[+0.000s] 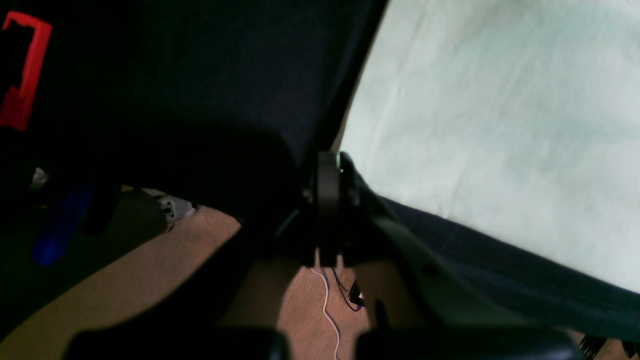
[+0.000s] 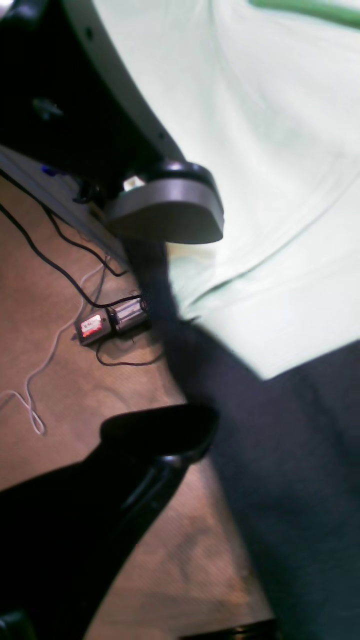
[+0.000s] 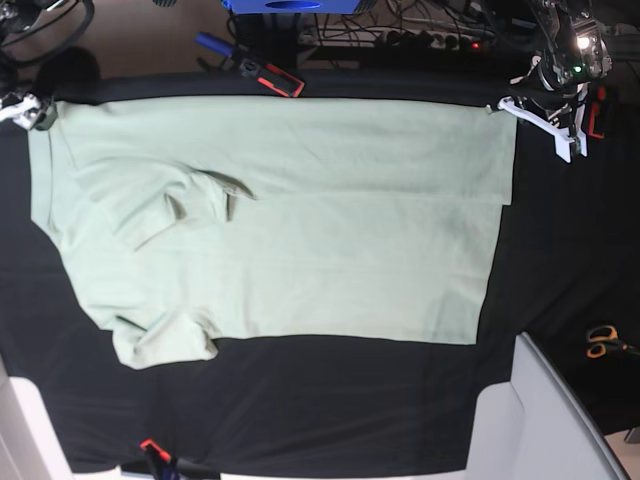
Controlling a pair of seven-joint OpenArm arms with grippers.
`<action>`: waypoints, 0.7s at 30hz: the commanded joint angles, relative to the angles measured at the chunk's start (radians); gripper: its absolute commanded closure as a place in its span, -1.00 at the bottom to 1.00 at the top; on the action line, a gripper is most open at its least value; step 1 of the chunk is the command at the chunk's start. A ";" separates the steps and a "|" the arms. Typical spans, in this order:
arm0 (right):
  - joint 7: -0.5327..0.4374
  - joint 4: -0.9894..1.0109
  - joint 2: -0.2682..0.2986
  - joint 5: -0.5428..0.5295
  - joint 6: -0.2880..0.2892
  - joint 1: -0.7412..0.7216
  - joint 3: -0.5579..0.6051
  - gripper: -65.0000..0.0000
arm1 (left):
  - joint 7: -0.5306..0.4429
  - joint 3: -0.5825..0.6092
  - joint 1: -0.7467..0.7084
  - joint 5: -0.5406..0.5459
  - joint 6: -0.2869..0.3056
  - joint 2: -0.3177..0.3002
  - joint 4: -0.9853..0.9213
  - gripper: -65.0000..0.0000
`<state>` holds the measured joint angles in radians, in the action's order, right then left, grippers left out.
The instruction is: Fold the T-shirt properly
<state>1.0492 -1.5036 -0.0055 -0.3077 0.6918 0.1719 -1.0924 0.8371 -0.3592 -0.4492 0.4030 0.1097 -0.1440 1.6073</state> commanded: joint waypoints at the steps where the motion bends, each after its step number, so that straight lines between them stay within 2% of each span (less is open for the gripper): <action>1: -0.011 -0.027 0.016 -0.006 0.006 -0.001 -0.002 -0.46 | -0.014 -0.004 0.000 0.000 0.002 -0.012 0.012 1.00; 8: -0.011 -0.073 0.016 -0.020 0.006 0.005 0.073 -0.46 | -0.019 -0.004 0.003 0.000 0.002 -0.012 -0.020 1.00; 11: -0.007 -0.074 0.020 -0.115 0.006 0.012 0.128 -0.46 | -0.019 -0.004 0.023 0.000 0.002 -0.012 -0.058 1.00; 14: 0.039 -0.070 0.051 -0.170 0.006 -0.002 0.169 -0.46 | -0.020 -0.004 0.030 0.004 0.002 -0.012 -0.078 1.00; 21: 0.056 -0.070 0.062 -0.316 0.006 -0.021 0.169 -0.46 | -0.022 -0.004 0.031 0.006 0.002 -0.012 -0.072 1.00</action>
<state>1.1213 -1.5597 0.0338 -0.6037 0.6918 0.1604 -0.9150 0.8288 -0.3592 -0.4179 0.4042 0.1097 -0.1432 1.5173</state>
